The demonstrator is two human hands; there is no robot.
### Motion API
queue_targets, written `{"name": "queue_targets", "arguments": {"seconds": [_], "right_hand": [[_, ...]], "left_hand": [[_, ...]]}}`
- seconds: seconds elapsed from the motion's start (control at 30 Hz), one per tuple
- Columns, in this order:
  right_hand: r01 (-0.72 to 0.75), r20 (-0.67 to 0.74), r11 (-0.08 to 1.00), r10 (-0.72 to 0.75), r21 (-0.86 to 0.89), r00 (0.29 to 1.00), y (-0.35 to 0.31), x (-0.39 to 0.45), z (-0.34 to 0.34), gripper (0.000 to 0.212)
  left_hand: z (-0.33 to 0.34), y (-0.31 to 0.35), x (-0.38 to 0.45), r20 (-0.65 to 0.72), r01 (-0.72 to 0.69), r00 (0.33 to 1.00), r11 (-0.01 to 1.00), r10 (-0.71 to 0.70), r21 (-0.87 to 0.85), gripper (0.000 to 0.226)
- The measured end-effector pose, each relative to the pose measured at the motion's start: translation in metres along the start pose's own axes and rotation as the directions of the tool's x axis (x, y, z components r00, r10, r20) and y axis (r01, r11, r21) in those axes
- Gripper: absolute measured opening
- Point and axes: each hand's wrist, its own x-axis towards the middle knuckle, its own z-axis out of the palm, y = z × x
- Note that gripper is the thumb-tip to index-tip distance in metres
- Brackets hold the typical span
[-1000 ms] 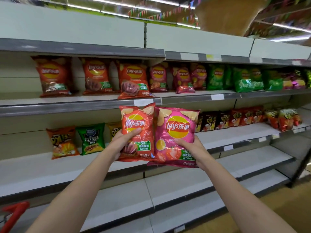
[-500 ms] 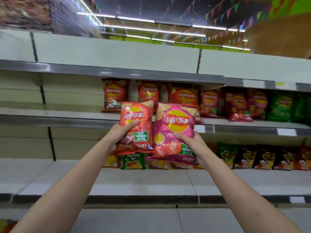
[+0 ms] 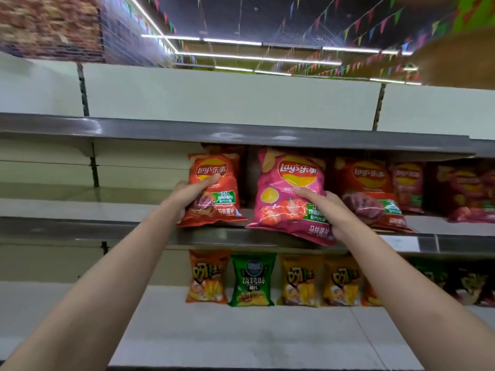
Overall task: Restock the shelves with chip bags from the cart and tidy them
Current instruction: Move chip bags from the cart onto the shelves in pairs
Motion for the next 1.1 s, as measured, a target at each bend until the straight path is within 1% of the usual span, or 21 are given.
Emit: {"name": "queue_targets", "arguments": {"seconds": [0.03,0.13,0.2,0.33,0.37,0.43,0.47,0.5,0.57,0.6,0.67,0.77,0.83,0.9,0.97,1.03,1.1], "right_hand": [[-0.006,0.0,1.0,0.006,-0.006,1.0,0.0,0.006,0.003,0.058],[-0.019,-0.032,1.0,0.018,-0.023,0.999,0.0,0.02,0.008,0.069],[-0.025,-0.056,0.999,0.024,-0.031,0.998,-0.001,0.025,0.011,0.073],[-0.03,-0.084,0.998,0.025,-0.052,0.996,-0.003,0.026,0.011,0.07],[-0.029,-0.087,0.998,0.025,-0.052,0.996,-0.003,0.025,0.011,0.07],[-0.027,-0.087,0.999,0.023,-0.047,0.996,-0.002,0.022,0.01,0.069],[-0.025,-0.084,0.999,0.021,-0.048,0.996,-0.002,0.021,0.009,0.07],[-0.021,-0.078,0.999,0.017,-0.048,0.997,-0.002,0.019,0.009,0.072],[-0.016,-0.067,0.999,0.013,-0.048,0.998,-0.002,0.014,0.009,0.073],[-0.011,-0.059,0.999,0.008,-0.044,0.998,-0.003,0.011,0.009,0.069],[0.007,-0.033,1.0,-0.008,-0.027,0.999,-0.003,0.003,0.01,0.054],[0.015,0.001,1.0,-0.015,-0.016,1.0,-0.002,-0.008,0.006,0.035],[0.022,0.013,1.0,-0.021,-0.02,1.0,-0.001,-0.016,0.001,0.031],[0.025,0.018,0.999,-0.025,-0.025,1.0,0.0,-0.025,-0.008,0.027],[0.034,0.008,0.999,-0.033,-0.029,0.999,0.002,-0.035,-0.019,0.024],[0.036,0.002,0.999,-0.036,-0.027,0.999,0.004,-0.045,-0.033,0.029],[0.037,0.002,0.999,-0.037,-0.022,0.999,0.006,-0.055,-0.048,0.037]], "left_hand": [[-0.002,-0.001,0.008,0.001,0.009,1.0,1.0,-0.009,0.011,0.062],[0.001,-0.004,0.029,-0.03,0.011,0.999,0.999,-0.01,0.031,0.061],[0.006,-0.006,0.041,-0.044,0.001,0.999,0.998,0.002,0.057,0.069],[0.018,-0.009,0.047,-0.074,-0.009,0.997,0.989,0.02,0.148,0.087],[0.018,-0.008,0.047,-0.094,-0.006,0.995,0.985,0.022,0.175,0.098],[0.016,-0.01,0.053,-0.169,0.0,0.985,0.971,0.042,0.241,0.139],[0.015,-0.011,0.056,-0.227,0.009,0.972,0.955,0.061,0.295,0.149],[0.016,-0.01,0.054,-0.271,0.002,0.957,0.933,0.103,0.361,0.144],[0.018,-0.004,0.042,-0.337,-0.037,0.92,0.897,0.202,0.44,0.11],[0.021,0.001,0.032,-0.341,-0.078,0.906,0.891,0.251,0.448,0.097],[0.028,0.005,0.02,-0.326,-0.155,0.895,0.899,0.303,0.41,0.085],[0.042,0.006,0.006,-0.275,-0.249,0.886,0.884,0.373,0.395,0.074],[0.056,0.006,-0.006,-0.242,-0.298,0.886,0.885,0.396,0.359,0.067],[0.073,0.005,-0.021,-0.199,-0.327,0.894,0.888,0.402,0.324,0.055],[0.092,0.004,-0.039,-0.133,-0.307,0.926,0.909,0.353,0.282,0.052],[0.112,0.0,-0.055,-0.032,-0.285,0.953,0.929,0.301,0.236,0.062],[0.132,-0.003,-0.071,0.071,-0.263,0.965,0.943,0.254,0.205,0.071]]}}
